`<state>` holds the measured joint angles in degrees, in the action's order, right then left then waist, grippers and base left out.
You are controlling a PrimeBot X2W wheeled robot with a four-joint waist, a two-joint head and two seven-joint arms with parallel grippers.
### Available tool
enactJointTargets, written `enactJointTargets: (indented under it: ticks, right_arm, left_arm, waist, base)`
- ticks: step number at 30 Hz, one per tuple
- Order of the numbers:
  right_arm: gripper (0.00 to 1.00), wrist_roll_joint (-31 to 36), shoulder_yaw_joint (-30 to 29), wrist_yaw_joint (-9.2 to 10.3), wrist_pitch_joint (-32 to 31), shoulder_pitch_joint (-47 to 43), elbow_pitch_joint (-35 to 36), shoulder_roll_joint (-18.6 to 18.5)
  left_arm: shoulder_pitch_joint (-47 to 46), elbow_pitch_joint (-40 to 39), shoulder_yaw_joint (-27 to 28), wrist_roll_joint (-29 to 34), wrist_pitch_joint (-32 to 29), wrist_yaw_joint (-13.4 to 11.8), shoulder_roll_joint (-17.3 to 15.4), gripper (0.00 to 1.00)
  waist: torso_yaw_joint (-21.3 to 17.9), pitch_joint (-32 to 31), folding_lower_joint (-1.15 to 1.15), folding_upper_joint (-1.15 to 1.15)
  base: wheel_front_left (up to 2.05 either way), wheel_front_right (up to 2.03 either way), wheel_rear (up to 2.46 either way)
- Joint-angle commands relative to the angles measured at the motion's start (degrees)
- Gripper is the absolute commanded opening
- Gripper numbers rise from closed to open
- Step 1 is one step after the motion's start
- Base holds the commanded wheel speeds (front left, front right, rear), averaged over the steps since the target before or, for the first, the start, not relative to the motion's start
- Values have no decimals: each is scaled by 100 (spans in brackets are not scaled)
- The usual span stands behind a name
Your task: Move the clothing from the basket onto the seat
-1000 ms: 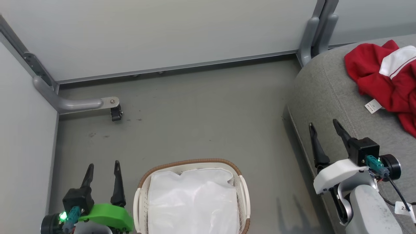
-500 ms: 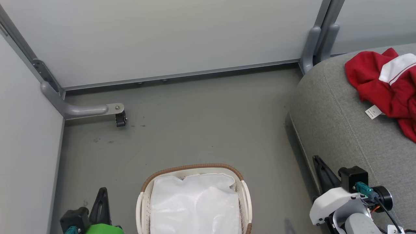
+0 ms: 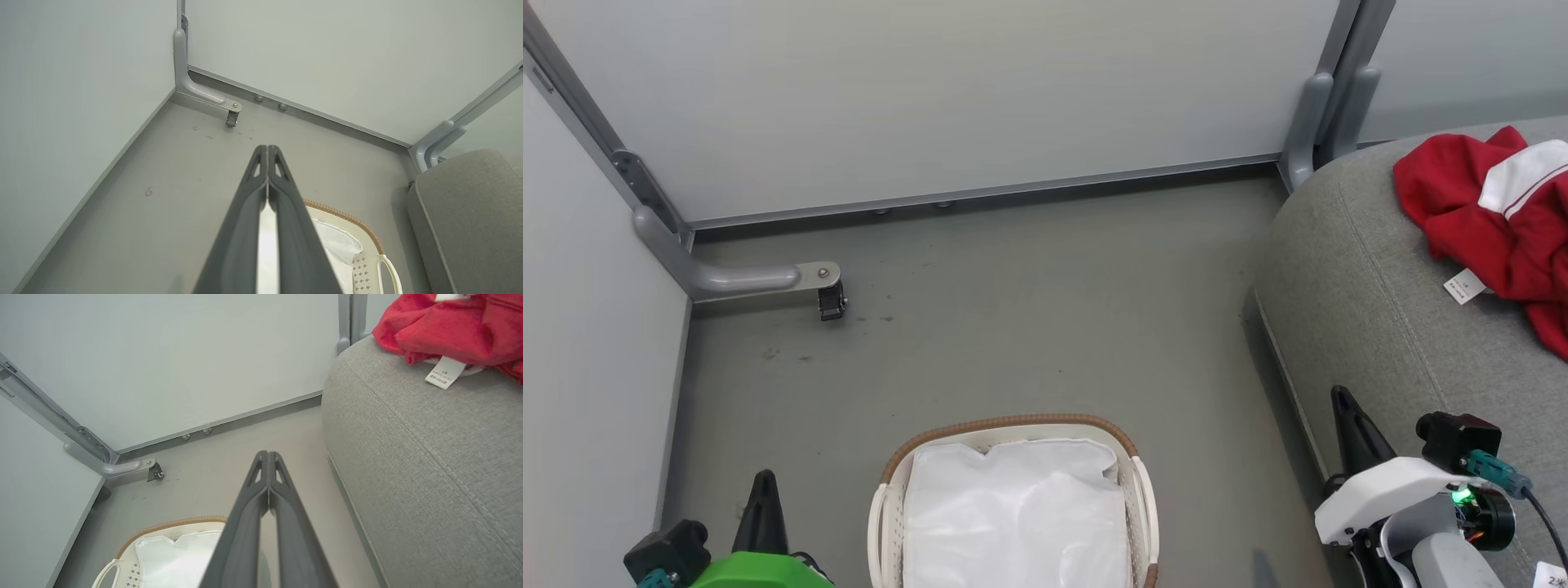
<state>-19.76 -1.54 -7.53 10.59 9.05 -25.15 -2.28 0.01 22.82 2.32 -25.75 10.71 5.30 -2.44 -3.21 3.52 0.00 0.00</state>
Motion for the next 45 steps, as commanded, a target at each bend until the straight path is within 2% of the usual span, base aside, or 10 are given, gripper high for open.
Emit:
enactJointTargets:
  ticks: [1,23,45]
  right_arm:
    - [0,-291,-33,1,-56,33,145,-33]
    - [0,-2348,-164,2,-536,-74,451,-46]
    - [0,-3961,-279,3,-925,-143,677,-56]
  left_arm:
    - [-154,-116,43,-268,-48,28,-26,0]
    - [-309,-359,151,-2151,-536,87,-36,0]
    - [-432,-537,246,-3634,-928,135,-46,0]
  waist:
    - [5,-5,0,0]
    - [69,-72,0,0]
    - [132,-137,0,0]
  base:
    - [0,0,0]
    - [0,0,0]
    - [0,0,0]
